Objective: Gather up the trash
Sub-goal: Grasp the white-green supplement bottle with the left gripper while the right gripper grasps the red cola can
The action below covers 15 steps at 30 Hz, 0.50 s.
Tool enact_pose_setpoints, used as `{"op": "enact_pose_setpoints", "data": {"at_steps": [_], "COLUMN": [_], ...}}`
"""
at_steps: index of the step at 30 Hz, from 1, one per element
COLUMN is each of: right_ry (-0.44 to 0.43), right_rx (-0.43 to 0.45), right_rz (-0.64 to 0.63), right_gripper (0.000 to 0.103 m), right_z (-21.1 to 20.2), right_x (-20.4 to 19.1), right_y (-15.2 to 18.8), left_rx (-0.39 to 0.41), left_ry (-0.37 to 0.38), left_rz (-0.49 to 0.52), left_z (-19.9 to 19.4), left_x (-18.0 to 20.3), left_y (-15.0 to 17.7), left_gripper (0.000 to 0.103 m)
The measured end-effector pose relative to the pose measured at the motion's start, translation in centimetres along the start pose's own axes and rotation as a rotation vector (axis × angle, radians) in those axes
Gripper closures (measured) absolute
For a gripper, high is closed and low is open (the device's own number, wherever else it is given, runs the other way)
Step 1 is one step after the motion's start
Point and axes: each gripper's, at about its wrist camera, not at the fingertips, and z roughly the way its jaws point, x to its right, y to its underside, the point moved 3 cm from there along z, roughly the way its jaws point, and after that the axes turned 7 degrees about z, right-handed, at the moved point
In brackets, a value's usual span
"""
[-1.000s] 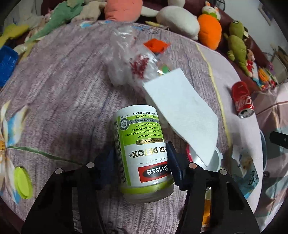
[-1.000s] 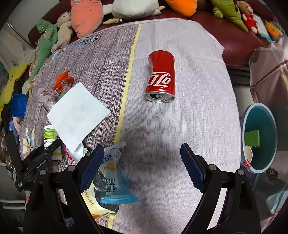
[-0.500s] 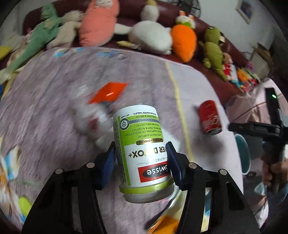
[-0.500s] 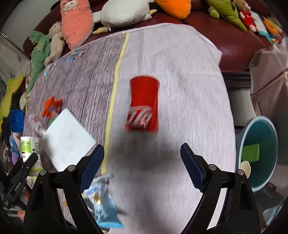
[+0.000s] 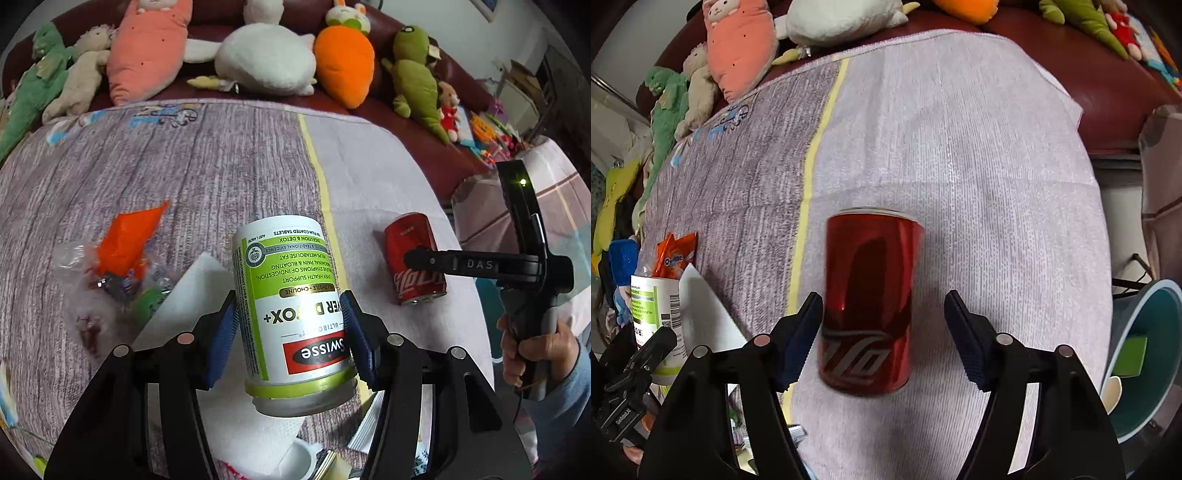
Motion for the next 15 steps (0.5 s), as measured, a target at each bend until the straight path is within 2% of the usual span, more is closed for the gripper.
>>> {"op": "enact_pose_setpoints", "data": {"at_steps": [1, 8, 15], "right_ry": [-0.013, -0.059, -0.096], "right_rx": [-0.003, 0.06, 0.142], "right_rz": [0.006, 0.013, 0.073], "right_gripper": [0.059, 0.059, 0.059], "right_z": [0.0, -3.1, -8.0], "right_x": [0.0, 0.7, 4.1], "right_y": [0.1, 1.1, 2.5], "left_rx": [-0.004, 0.01, 0.009], "left_ry": [-0.001, 0.006, 0.035], "left_rz": [0.003, 0.058, 0.129], "left_z": [0.2, -0.2, -0.6], "left_x": [0.1, 2.9, 7.6], "left_y": [-0.1, -0.8, -1.4], "left_gripper": [0.047, 0.047, 0.047]}}
